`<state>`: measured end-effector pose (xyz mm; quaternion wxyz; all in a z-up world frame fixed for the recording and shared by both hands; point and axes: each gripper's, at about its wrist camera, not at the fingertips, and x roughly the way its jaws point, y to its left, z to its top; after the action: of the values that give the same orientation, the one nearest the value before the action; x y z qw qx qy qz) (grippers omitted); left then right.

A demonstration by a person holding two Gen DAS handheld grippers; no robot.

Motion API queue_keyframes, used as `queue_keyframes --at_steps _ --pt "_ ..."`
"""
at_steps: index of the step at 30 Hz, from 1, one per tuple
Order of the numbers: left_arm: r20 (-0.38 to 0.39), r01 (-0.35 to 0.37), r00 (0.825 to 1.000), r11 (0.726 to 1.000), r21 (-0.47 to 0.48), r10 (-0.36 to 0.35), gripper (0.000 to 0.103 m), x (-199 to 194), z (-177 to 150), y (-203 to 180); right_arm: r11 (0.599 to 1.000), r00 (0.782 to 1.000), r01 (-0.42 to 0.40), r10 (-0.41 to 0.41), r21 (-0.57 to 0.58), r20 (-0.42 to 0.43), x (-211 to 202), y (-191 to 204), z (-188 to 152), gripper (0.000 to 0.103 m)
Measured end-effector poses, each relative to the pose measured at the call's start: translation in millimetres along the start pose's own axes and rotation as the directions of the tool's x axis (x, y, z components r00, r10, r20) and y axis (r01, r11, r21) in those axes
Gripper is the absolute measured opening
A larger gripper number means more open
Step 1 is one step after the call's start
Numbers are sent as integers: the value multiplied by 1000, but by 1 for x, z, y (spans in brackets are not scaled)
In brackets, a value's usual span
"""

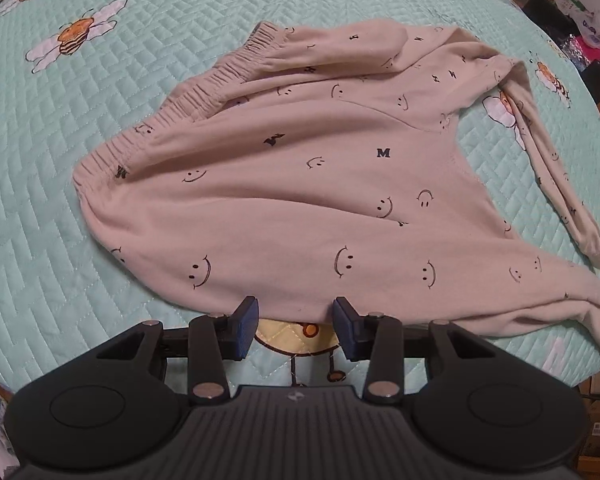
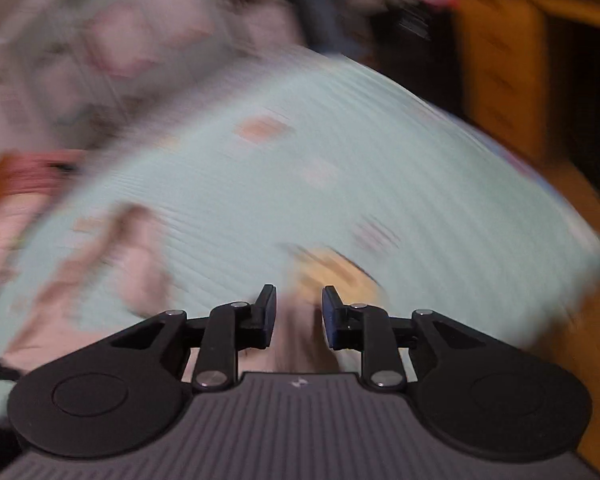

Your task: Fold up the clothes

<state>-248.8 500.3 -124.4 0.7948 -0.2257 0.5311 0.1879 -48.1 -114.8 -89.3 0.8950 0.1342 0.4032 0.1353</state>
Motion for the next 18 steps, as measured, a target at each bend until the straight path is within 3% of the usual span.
queue_keyframes --at_steps 2,5,6,8,10,12,15,18 --pt "5 -1 1000 1000 7 1 44 -1 1 -3 993 999 17 -21 114 32 -6 -16 -12 29" --pt "13 4 1000 1000 19 -5 44 -4 1 -10 986 993 -36 17 164 113 -15 -10 -12 32" --pt "16 5 1000 1000 29 -5 44 -6 1 -13 988 992 -57 40 141 122 -14 0 -8 33" --pt "18 -4 1000 998 58 3 44 -7 -2 -22 997 994 -67 63 39 94 -5 28 -3 49" --pt "18 -20 1000 996 89 18 45 -8 -5 -31 998 998 -12 15 -63 54 8 54 -1 61" --pt "19 -47 999 992 119 45 46 -9 -9 -39 987 996 91 -88 -133 28 21 71 -1 61" --pt "19 -90 996 984 154 88 49 -9 -15 -47 988 991 131 -127 -82 50 21 69 -10 61" --pt "23 -132 991 974 186 130 52 -7 -16 -53 983 981 185 -184 0 60 16 54 -22 68"
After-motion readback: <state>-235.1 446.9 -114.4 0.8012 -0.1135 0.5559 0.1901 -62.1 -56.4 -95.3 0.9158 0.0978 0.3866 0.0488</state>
